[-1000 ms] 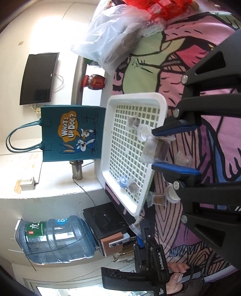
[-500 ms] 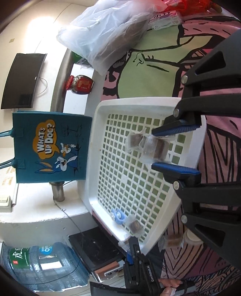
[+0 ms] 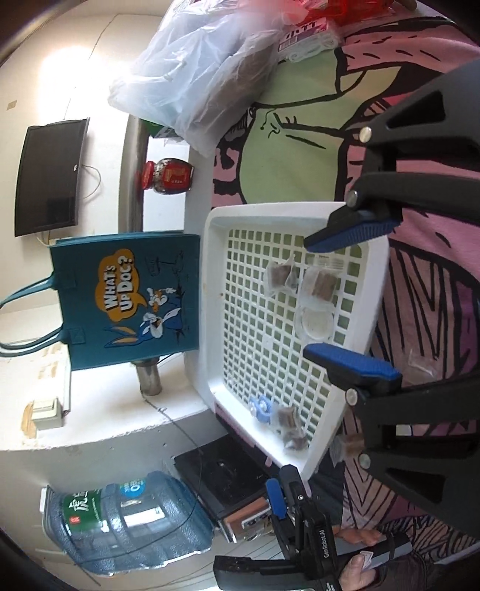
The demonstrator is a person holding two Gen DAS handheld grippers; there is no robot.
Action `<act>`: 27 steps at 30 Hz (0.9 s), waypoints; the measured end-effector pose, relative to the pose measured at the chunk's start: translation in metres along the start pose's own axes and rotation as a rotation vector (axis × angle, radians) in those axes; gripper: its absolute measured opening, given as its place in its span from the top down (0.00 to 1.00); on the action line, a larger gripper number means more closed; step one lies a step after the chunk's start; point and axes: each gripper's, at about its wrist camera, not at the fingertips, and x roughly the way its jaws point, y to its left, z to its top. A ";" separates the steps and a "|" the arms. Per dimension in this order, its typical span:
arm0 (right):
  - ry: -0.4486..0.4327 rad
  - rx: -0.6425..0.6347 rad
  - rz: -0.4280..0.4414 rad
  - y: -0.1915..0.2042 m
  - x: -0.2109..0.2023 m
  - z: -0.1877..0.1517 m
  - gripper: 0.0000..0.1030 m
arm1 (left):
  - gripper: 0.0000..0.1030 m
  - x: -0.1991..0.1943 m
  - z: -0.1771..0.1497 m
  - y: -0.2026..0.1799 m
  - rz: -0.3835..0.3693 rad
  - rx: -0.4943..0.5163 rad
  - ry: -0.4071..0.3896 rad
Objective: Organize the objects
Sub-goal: 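Open both grippers to release the bags in the tray, then grasp another brown-filled bag with the left gripper while the right gripper grasps a bag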
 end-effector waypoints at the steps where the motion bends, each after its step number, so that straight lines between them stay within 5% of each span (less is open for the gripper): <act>1: -0.010 -0.009 0.008 0.005 -0.007 -0.003 0.48 | 0.16 -0.006 -0.003 -0.001 -0.012 -0.010 0.001; 4: 0.007 -0.045 0.038 0.020 -0.018 -0.016 0.46 | 0.16 -0.013 -0.022 -0.009 -0.083 -0.013 0.063; 10: 0.171 -0.114 0.070 0.045 0.002 -0.048 0.46 | 0.16 0.009 -0.053 -0.026 -0.096 -0.007 0.206; 19: 0.274 -0.142 0.034 0.051 0.032 -0.060 0.51 | 0.19 0.048 -0.046 -0.024 -0.071 -0.089 0.248; 22: 0.293 -0.143 0.046 0.053 0.042 -0.060 0.58 | 0.41 0.054 -0.042 -0.026 -0.056 -0.082 0.239; 23: 0.296 -0.142 0.055 0.054 0.044 -0.061 0.62 | 0.65 0.056 -0.042 -0.027 -0.069 -0.080 0.246; 24: 0.292 -0.148 0.054 0.055 0.045 -0.061 0.64 | 0.72 0.058 -0.044 -0.027 -0.102 -0.079 0.259; 27: 0.285 -0.158 0.055 0.058 0.042 -0.062 0.67 | 0.73 0.054 -0.046 -0.030 -0.124 -0.062 0.264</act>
